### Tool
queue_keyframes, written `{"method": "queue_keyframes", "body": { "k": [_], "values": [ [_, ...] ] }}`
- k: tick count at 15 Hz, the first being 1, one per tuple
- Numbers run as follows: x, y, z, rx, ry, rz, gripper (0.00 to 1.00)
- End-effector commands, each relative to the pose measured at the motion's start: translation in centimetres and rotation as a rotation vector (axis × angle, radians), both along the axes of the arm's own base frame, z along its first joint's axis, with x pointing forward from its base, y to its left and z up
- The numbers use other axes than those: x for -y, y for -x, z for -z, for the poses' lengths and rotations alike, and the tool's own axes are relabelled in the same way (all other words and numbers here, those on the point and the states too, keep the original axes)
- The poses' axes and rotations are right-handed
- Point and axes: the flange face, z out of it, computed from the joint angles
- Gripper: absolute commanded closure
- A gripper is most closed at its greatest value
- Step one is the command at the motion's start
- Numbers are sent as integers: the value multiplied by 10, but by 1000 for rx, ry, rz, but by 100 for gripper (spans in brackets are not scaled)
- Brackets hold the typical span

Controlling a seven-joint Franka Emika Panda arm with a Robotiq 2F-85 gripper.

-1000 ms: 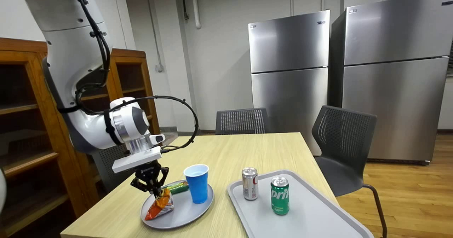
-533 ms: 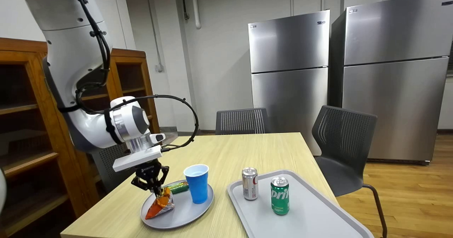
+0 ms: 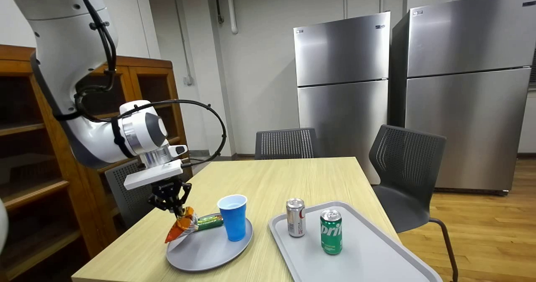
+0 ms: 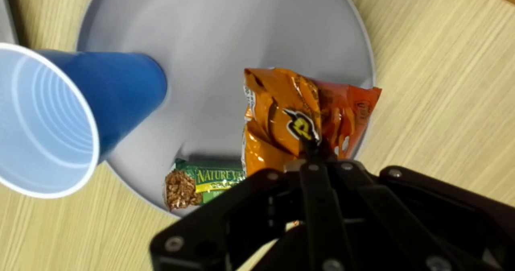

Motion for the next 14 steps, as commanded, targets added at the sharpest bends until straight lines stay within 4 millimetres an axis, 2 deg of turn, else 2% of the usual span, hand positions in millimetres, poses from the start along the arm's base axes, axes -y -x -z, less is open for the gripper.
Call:
{"method": "queue_keyframes", "body": {
  "k": [1, 6, 9, 14],
  "values": [
    [-33, 10, -17, 6, -38, -11, 100],
    [-87, 26, -17, -4, -101, -35, 100],
    [-113, 32, -13, -11, -113, -49, 100],
    [-135, 36, -1, -16, -129, -107, 100]
  ]
}}
